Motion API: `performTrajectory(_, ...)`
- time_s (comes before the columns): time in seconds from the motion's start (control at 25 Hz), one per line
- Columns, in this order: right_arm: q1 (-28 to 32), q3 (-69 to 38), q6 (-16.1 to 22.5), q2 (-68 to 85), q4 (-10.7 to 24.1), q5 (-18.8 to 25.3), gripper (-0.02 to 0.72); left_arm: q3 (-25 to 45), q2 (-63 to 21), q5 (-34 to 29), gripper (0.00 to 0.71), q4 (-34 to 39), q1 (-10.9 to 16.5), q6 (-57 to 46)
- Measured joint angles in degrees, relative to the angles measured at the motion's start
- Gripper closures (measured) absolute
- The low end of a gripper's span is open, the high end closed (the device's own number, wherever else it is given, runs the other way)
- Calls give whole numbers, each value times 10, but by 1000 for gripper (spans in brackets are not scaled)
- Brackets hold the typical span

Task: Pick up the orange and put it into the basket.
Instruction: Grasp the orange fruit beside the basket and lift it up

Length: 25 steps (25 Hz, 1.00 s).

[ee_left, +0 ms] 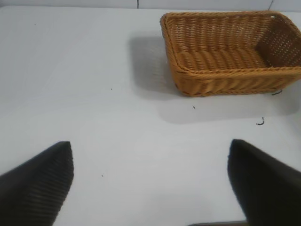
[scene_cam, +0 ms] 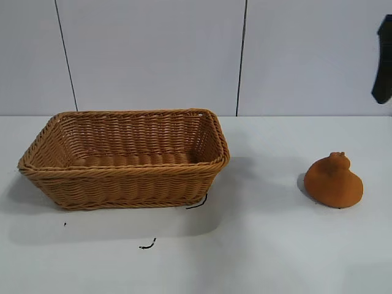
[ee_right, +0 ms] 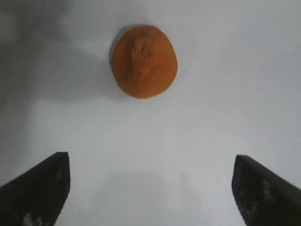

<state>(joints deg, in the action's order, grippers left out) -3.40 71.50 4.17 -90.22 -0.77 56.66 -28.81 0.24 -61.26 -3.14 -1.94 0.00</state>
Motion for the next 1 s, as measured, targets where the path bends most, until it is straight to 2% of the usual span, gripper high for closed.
performTrajectory(0.28,0,116,-5,-160,-2,0,36,0,0,0,71,0,0,0)
performTrajectory(0.64,0,124,-13,-274,-9,-3,40,0,0,0,71,0,0,0)
performTrajectory(0.92,0,124,-17,-326,-12,-22,41,0,0,1,71,0,0,0)
performTrajectory(1.0,0,124,-17,-331,-13,-27,61,0,0,1,71,0,0,0)
